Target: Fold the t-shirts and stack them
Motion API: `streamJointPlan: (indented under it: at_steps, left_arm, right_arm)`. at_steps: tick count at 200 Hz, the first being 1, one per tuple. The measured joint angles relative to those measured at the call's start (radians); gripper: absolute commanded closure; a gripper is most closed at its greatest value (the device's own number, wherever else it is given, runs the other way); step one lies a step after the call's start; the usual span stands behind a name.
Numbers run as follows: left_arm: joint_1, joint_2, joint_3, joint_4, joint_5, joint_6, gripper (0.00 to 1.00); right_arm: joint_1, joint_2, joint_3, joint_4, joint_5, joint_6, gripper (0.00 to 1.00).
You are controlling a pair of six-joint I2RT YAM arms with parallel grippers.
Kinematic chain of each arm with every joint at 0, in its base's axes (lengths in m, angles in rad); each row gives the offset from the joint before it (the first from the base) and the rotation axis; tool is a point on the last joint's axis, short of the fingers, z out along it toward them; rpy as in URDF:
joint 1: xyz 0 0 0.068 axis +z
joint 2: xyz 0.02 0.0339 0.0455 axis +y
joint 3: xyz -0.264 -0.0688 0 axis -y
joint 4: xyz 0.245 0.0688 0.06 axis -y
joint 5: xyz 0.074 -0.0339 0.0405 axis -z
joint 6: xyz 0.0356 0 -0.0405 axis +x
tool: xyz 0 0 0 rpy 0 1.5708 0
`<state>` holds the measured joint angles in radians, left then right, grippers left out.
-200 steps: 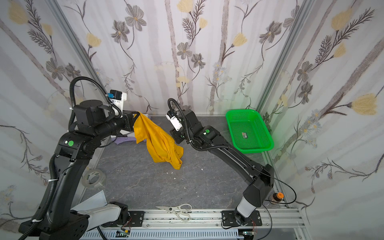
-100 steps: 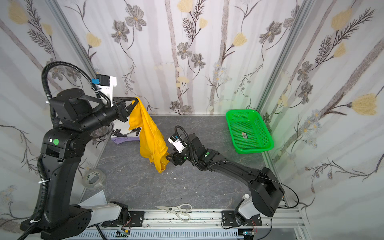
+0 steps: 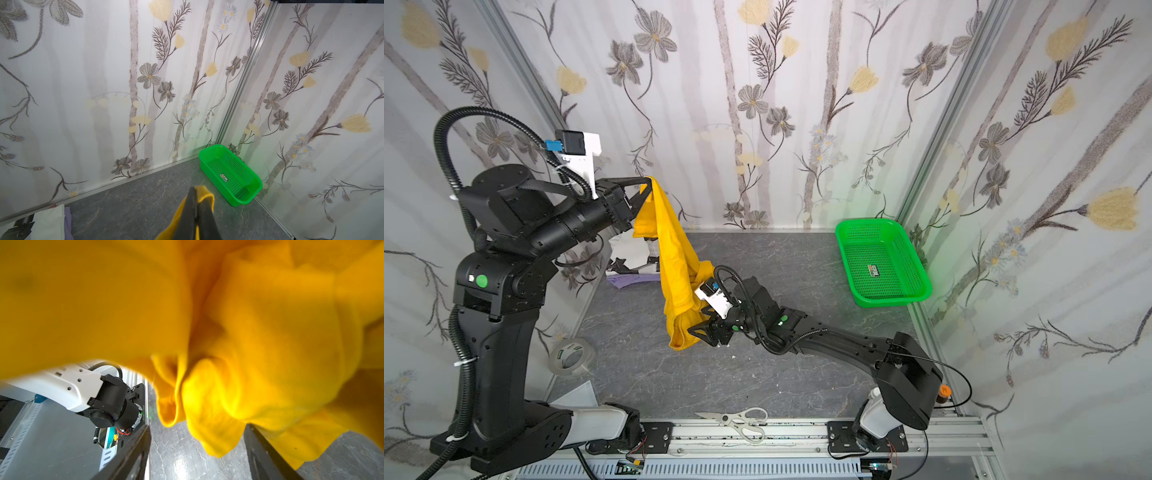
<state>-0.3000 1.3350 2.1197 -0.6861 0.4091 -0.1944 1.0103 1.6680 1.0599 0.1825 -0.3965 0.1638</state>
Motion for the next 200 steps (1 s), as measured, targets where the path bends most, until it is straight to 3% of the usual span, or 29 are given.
streamJointPlan:
  at_steps: [28,71,108,132,167,200]
  left_arm:
    - [0.001,0.003,0.001,0.005,0.005,0.0,1.0]
    - [0.0,0.012,-0.011,0.121,0.243,-0.017,1.0]
    - [0.0,0.028,-0.024,0.212,0.328,-0.062,1.0]
    - [-0.002,0.045,-0.029,0.233,0.321,-0.095,1.0]
    - [-0.037,0.071,-0.029,0.232,0.218,-0.105,1.0]
    - [-0.098,0.081,-0.029,0.214,0.167,-0.096,1.0]
  right_arm:
    - [-0.003,-0.092,-0.087,0.024,0.062,0.02,0.27]
    - [-0.132,-0.167,-0.157,0.025,0.138,0.102,0.26]
    - [-0.173,-0.23,-0.148,-0.005,0.135,0.092,0.25]
    - [-0.175,-0.29,-0.12,-0.032,0.128,0.056,0.24]
    - [-0.11,-0.383,-0.101,-0.026,0.128,0.048,0.19]
    - [-0.058,-0.322,-0.004,0.007,0.125,0.071,0.2]
